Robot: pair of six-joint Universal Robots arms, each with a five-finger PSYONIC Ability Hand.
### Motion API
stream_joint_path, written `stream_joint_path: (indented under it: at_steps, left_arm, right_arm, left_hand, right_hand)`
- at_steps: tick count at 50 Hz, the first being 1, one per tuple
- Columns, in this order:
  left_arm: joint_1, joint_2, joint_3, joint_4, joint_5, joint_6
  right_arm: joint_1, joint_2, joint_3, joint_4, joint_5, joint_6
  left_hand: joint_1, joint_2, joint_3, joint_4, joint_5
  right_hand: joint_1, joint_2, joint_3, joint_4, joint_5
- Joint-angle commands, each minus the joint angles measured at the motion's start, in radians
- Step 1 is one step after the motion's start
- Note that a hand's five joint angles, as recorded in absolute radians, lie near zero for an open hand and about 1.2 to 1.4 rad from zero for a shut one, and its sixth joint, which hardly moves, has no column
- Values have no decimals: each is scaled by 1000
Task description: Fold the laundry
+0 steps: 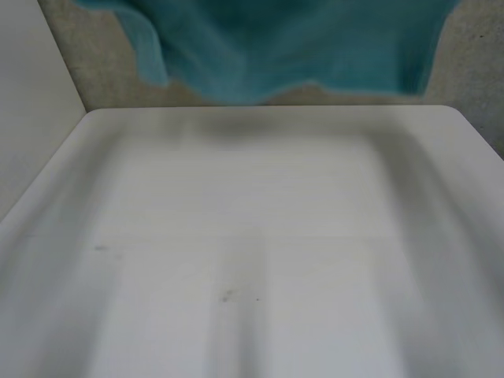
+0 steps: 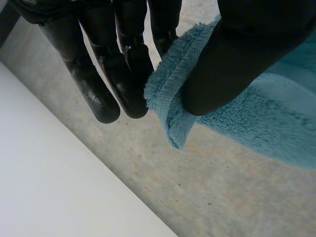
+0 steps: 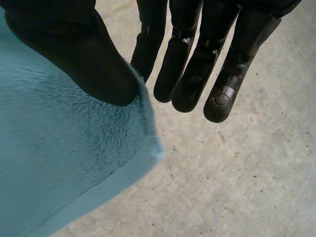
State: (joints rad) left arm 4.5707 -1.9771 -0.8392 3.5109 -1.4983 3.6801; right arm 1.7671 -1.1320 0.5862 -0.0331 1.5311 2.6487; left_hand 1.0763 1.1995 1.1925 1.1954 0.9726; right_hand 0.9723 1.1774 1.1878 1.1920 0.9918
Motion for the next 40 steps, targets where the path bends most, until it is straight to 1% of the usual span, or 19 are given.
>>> stream_joint_path:
  at_steps: [1,3,6,7,10,11,13,15,17,20,25,27,30,31,32,37,40]
  left_arm:
    - [27,18,-274,-53,42,-55]
    - [36,23,-336,-52,61,-57]
    - [47,18,-449,-35,105,-60]
    - [47,12,-481,-27,116,-60]
    - [48,-6,-610,25,154,-54]
    - [47,-23,-674,63,167,-49]
    - [47,-31,-704,85,171,-48]
    - [45,-61,-808,172,179,-28]
    - [42,-72,-845,198,178,-16]
    - [44,-78,-886,217,176,6]
    - [50,-72,-920,197,176,15]
    - [54,-68,-928,180,176,15]
    - [62,-66,-929,163,176,17]
    - [74,-63,-933,133,176,17]
    - [74,-63,-933,119,176,17]
    - [77,-63,-931,42,171,20]
    - [77,-57,-931,5,170,17]
  right_arm:
    - [-9,-130,411,-36,-80,-6]
    - [-11,-129,531,-33,-109,-1]
    - [-11,-129,564,-33,-117,-1]
    - [-9,-127,684,-37,-132,-7]
    - [-5,-106,768,-41,-138,-7]
    - [-5,-66,806,-39,-141,-10]
    - [-5,-11,837,-37,-143,-10]
    - [-9,61,871,-30,-141,-12]
    - [-12,89,894,-31,-143,-12]
    - [-14,87,934,-31,-146,-13]
    - [-20,66,965,-24,-147,-18]
    - [-24,19,990,-25,-155,-15]
    - [-38,-2,1011,-30,-175,-9]
    - [-46,-8,1017,-31,-186,-9]
    - [-55,-11,1021,-31,-196,-7]
    - [-112,-9,1028,-22,-273,2]
    - [-149,-6,1028,-16,-292,10]
  left_hand:
    - [320,197,204,201,249]
    - [320,197,204,201,249]
    - [320,197,204,201,249]
    - [320,197,204,201,249]
    - [320,197,204,201,249]
    - [320,197,204,201,249]
    - [320,197,204,201,249]
    - [320,197,204,201,249]
    - [320,197,204,201,249]
    - [320,197,204,201,249]
    - [320,197,204,201,249]
    - [320,197,204,201,249]
    - [309,186,192,190,238]
    - [41,-82,-75,-78,-30]
    - [-28,-152,-145,-147,-99]
    - [-263,-387,-380,-383,-334]
    - [-320,-443,-436,-439,-390]
  right_hand:
    - [424,219,208,204,230]
    - [424,219,208,204,230]
    - [424,219,208,204,230]
    - [424,219,208,204,230]
    - [424,219,208,204,230]
    - [424,219,208,204,230]
    - [424,219,208,204,230]
    - [424,219,208,204,230]
    - [424,219,208,204,230]
    - [424,219,208,204,230]
    - [424,219,208,204,230]
    - [424,219,208,204,230]
    - [424,219,208,204,230]
    - [424,219,208,204,230]
    - [424,219,208,204,230]
    - [424,219,208,204,230]
    - [424,219,208,204,230]
